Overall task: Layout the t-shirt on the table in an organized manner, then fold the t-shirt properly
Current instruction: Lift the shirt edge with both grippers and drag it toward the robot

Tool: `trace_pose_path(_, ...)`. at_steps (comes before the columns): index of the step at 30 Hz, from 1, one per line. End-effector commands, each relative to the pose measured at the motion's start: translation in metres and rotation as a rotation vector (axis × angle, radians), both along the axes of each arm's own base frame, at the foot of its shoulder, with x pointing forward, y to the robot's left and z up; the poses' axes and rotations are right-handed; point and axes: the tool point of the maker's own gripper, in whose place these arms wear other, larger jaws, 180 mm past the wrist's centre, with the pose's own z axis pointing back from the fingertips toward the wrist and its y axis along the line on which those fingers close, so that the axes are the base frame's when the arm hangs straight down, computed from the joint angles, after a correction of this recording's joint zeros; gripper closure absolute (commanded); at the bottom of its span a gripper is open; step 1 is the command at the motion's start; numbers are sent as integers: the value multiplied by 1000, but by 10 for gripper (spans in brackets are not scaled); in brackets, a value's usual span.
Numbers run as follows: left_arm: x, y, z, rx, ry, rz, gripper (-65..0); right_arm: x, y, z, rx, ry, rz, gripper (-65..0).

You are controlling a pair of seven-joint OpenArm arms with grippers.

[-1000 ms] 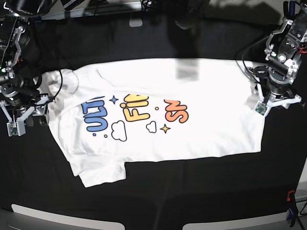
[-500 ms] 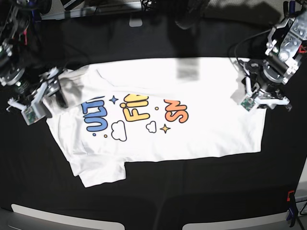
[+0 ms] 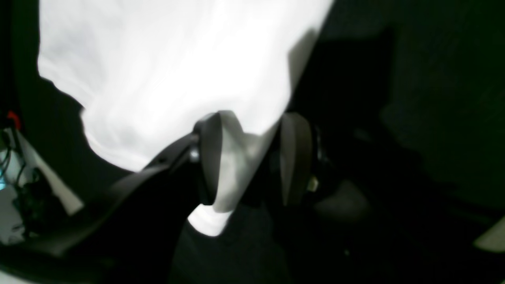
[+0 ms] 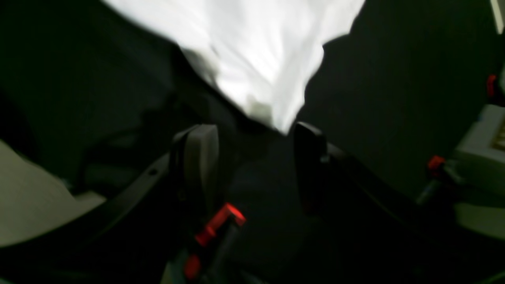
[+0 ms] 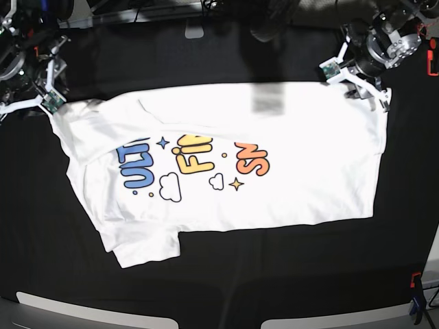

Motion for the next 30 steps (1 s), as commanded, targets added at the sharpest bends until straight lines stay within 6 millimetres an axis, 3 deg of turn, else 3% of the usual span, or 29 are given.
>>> trace_pose_path(1, 2, 14, -2, 48, -2, 8, -228, 7, -1, 10, -20, -38, 27, -299)
trace_pose_path(6, 1, 38, -15, 132, -23, 7, -228, 11, -1, 14, -42, -57, 69, -299)
trace_pose_path(10, -4, 45, -24, 147, 0, 8, -225, 3, 13, 0, -21, -10, 105, -299)
trace_pose_path(12, -5, 47, -26, 153, 8, 11, -170, -6, 26, -13, -9, 32, 143, -299)
trace_pose_path(15, -6, 49, -26, 157, 8, 16, 0, -13, 41, -30, -35, 37, 182, -299)
trace_pose_path(21, -9, 60, -28, 205, 30, 57, 0, 13, 34, -44, -173, -164, 127, -299)
trace_pose_path(27, -10, 59, -29, 192, 38, 67, 0, 14, 42, -89, -257, -125, 263, -299)
trace_pose_path(30, -10, 60, -29, 194, 39, 69, 0, 25, 52, -100, -266, -182, 290, -299)
